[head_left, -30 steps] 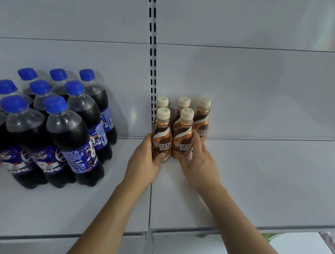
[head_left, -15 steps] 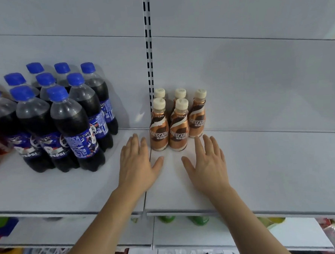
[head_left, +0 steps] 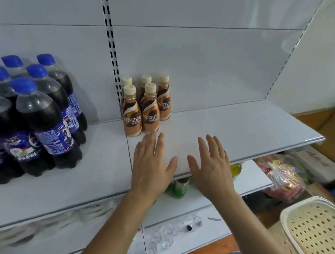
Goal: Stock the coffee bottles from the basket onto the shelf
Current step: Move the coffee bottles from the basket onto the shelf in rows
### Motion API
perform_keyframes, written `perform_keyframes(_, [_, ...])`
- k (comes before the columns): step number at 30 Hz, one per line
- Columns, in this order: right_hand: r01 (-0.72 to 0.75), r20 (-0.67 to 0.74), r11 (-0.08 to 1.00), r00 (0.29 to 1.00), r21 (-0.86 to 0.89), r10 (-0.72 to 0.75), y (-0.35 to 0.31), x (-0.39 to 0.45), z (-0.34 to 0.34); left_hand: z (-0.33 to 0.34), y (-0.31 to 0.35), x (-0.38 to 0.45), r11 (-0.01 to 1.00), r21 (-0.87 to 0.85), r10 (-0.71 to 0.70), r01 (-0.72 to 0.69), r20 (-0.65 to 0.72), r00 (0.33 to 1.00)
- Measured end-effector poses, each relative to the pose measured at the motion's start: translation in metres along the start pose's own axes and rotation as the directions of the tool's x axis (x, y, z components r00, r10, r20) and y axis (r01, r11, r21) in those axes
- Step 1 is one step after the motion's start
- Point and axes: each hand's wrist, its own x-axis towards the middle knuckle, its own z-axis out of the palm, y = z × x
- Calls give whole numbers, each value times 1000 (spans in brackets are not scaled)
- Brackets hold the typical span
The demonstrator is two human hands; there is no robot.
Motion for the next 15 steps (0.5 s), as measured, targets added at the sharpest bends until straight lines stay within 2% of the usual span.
perform_keyframes(3, [-89,-96,996,991,-3,88,25,-32,-9,17,30,-6,995,-51,86,-83,56,995])
perform_keyframes(8, [-279,-159,959,950,-48,268,86,-82,-32,42,101,-11,955,-125,283,-269,113,953])
perform_keyframes(15, [-533,-214,843,834,-75,508,186,-160,-59,91,219,-27,854,-200,514,-481,173,840])
